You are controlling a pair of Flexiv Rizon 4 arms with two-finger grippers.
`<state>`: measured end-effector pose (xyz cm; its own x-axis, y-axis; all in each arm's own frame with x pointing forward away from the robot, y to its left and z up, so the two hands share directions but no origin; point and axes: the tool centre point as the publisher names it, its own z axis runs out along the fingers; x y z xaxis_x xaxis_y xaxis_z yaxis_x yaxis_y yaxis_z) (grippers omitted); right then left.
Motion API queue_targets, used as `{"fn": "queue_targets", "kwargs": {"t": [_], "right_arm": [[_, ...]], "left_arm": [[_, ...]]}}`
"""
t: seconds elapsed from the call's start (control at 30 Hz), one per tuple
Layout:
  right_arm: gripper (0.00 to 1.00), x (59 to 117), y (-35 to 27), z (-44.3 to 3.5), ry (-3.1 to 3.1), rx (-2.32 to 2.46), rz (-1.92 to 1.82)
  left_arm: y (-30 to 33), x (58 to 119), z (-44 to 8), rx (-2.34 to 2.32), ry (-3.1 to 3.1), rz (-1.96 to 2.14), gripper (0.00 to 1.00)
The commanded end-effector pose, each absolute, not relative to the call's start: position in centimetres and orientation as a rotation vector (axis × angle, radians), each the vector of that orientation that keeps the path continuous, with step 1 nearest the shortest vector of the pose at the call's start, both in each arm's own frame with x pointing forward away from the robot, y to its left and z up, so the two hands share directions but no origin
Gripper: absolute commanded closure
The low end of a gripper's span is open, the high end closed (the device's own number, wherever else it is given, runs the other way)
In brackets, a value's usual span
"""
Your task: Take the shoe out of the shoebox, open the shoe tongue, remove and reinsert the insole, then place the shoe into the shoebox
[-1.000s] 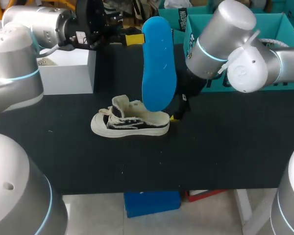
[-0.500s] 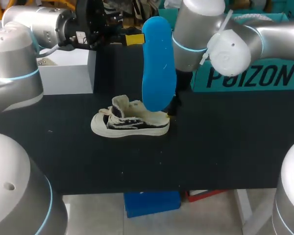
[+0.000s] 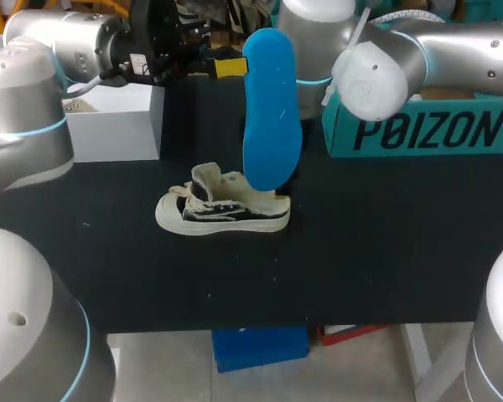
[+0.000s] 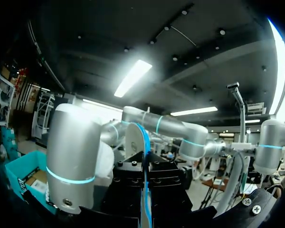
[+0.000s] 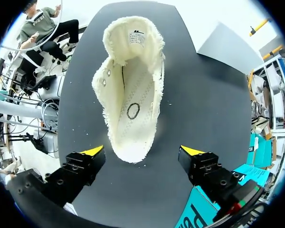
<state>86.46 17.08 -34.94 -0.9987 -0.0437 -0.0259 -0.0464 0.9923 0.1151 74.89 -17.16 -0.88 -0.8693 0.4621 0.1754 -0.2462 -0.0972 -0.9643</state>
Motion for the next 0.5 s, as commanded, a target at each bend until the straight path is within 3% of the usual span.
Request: {"fn": "queue_targets", "kwargs": {"t": [0.03,0.5], "right_arm": [[0.00,86.72,17.56,-35.27,3.117,-0.072,0.180],[0.00,86.37,17.60,-35.23,3.116,-0.063,0.222]], "left_arm": [[-17.19,74.85,-1.01,-0.237,-1.716,2.014,1.00],[-17.19,74.85,-1.01,-0.237,-1.716,2.014,1.00]]}}
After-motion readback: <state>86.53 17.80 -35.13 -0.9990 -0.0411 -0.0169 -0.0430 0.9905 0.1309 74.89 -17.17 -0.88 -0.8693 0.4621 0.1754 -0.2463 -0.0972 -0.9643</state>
